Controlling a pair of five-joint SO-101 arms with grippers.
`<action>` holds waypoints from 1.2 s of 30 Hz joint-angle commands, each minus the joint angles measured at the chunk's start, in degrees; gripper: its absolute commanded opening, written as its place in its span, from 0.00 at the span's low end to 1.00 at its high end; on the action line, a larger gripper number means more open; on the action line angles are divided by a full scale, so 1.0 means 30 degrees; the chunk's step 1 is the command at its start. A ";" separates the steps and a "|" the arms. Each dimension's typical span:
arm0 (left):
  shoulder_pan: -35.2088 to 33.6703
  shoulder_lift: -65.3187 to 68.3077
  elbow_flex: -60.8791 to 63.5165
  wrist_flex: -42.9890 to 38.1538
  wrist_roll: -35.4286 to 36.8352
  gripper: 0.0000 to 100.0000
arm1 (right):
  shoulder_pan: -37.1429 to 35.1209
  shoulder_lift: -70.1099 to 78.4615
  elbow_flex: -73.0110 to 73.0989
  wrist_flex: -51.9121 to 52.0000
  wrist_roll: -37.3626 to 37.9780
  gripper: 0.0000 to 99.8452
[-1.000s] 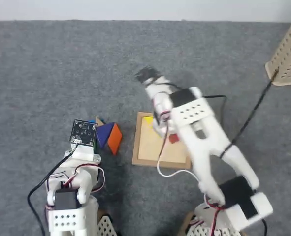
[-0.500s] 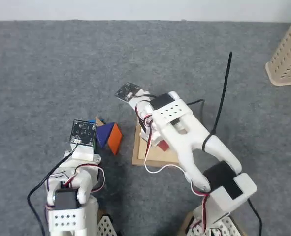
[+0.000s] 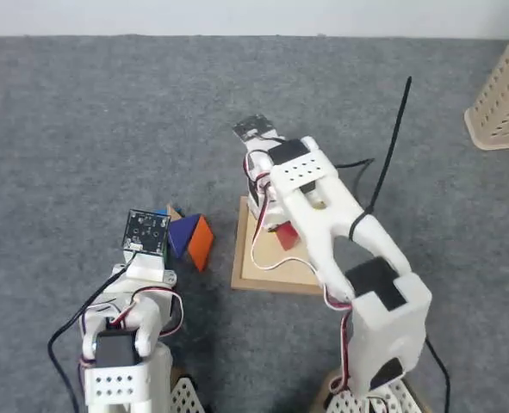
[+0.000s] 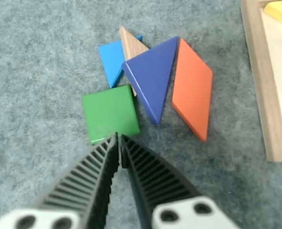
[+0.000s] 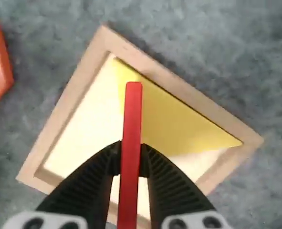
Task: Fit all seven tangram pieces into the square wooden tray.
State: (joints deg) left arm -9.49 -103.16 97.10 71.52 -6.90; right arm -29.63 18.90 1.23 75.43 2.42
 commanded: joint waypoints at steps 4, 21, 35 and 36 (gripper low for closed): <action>-0.0029 0.0000 -0.0161 0.0117 -0.0147 0.01 | 0.0278 -0.0425 -0.1026 -0.0044 -0.0234 0.16; -0.0029 0.0000 -0.0161 0.0117 -0.0147 0.01 | -0.1099 -0.0308 -0.4952 0.4938 -0.0117 0.16; -0.0029 0.0000 -0.0161 0.0117 -0.0147 0.01 | 0.0425 -0.3678 0.2374 -0.0806 0.1084 0.16; -0.0029 0.0000 -0.0161 0.0117 -0.0147 0.01 | 0.0454 -0.4322 0.2901 -0.1187 0.1114 0.16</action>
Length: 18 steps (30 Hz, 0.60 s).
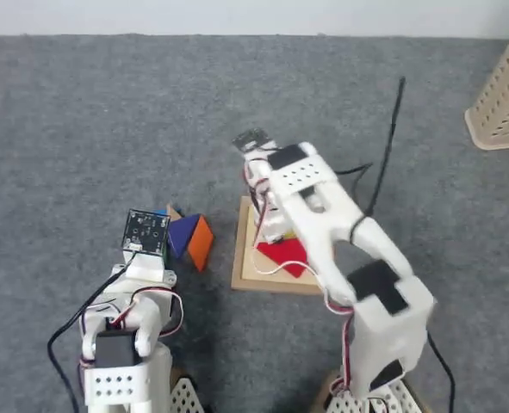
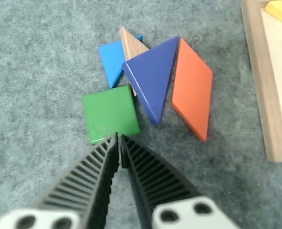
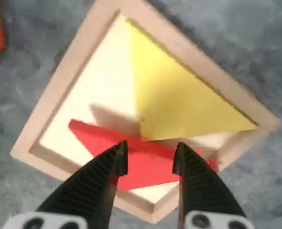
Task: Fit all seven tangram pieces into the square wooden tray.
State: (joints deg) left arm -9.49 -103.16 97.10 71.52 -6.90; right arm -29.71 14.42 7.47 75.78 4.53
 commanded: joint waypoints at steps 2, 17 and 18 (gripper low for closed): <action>-0.0029 0.0000 -0.0161 0.0117 -0.0147 0.01 | 0.0220 -0.4088 0.1788 -0.1802 0.1114 0.16; -0.0029 0.0000 -0.0161 0.0117 -0.0147 0.01 | -0.4234 -0.6667 0.6652 -0.4147 0.7824 0.24; -0.0029 0.0000 -0.0161 0.0117 -0.0147 0.01 | -0.4205 -0.6315 0.6535 -0.4293 0.7853 0.24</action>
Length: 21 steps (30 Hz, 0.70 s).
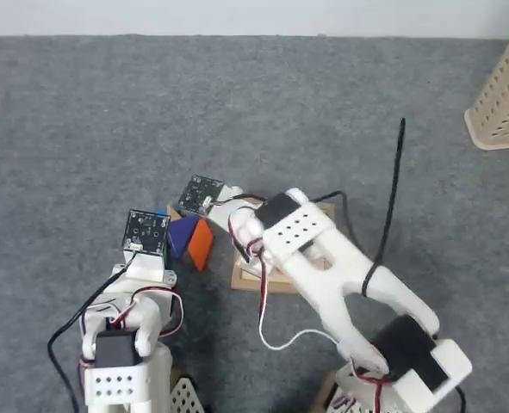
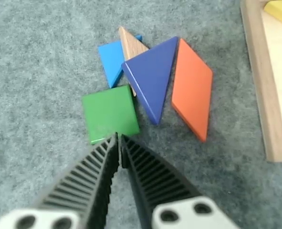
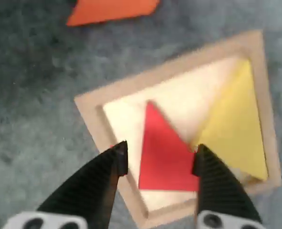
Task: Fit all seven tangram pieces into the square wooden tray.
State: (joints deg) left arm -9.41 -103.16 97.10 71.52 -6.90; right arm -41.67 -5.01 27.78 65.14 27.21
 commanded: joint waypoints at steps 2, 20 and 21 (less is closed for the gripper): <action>-0.0059 0.0000 -0.0161 0.0117 -0.0147 0.01 | -0.0220 0.0923 -0.0469 -0.0835 0.0557 0.24; -0.0088 0.0000 -0.0161 0.0117 -0.0147 0.01 | 0.0952 0.5114 -0.2051 -0.2183 0.0293 0.08; -0.0088 0.0000 -0.0161 0.0117 -0.0147 0.01 | 0.0982 0.5289 -0.2168 -0.2154 0.0293 0.05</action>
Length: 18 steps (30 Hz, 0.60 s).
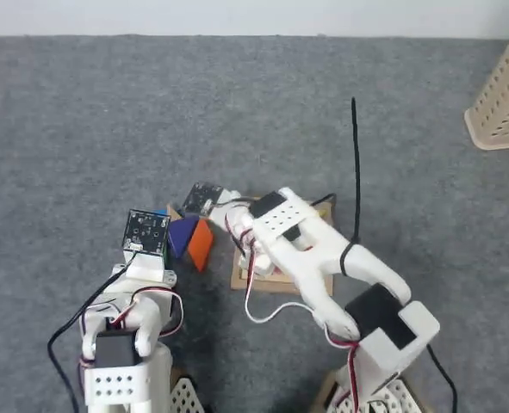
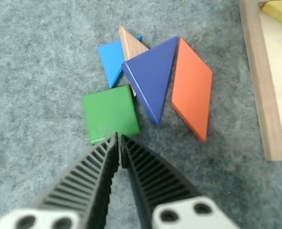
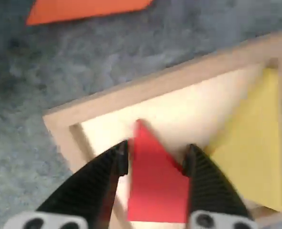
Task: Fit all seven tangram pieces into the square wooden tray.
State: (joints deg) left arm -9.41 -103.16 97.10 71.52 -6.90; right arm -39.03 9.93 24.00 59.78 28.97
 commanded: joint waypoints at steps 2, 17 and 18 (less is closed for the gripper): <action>-0.0088 0.0000 -0.0161 0.0117 -0.0147 0.01 | 0.0132 0.0718 -0.1319 -0.0308 -0.0293 0.02; -0.0088 0.0000 -0.0161 0.0117 -0.0147 0.01 | 0.1949 -0.2681 -0.2842 0.0220 -0.4806 0.01; -0.0088 0.0000 -0.0161 0.0117 -0.0147 0.01 | 0.2125 -0.3092 -0.2842 0.0366 -0.4835 0.01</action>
State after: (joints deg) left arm -9.41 -103.16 97.10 71.52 -6.90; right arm -35.25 7.65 17.93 59.69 15.96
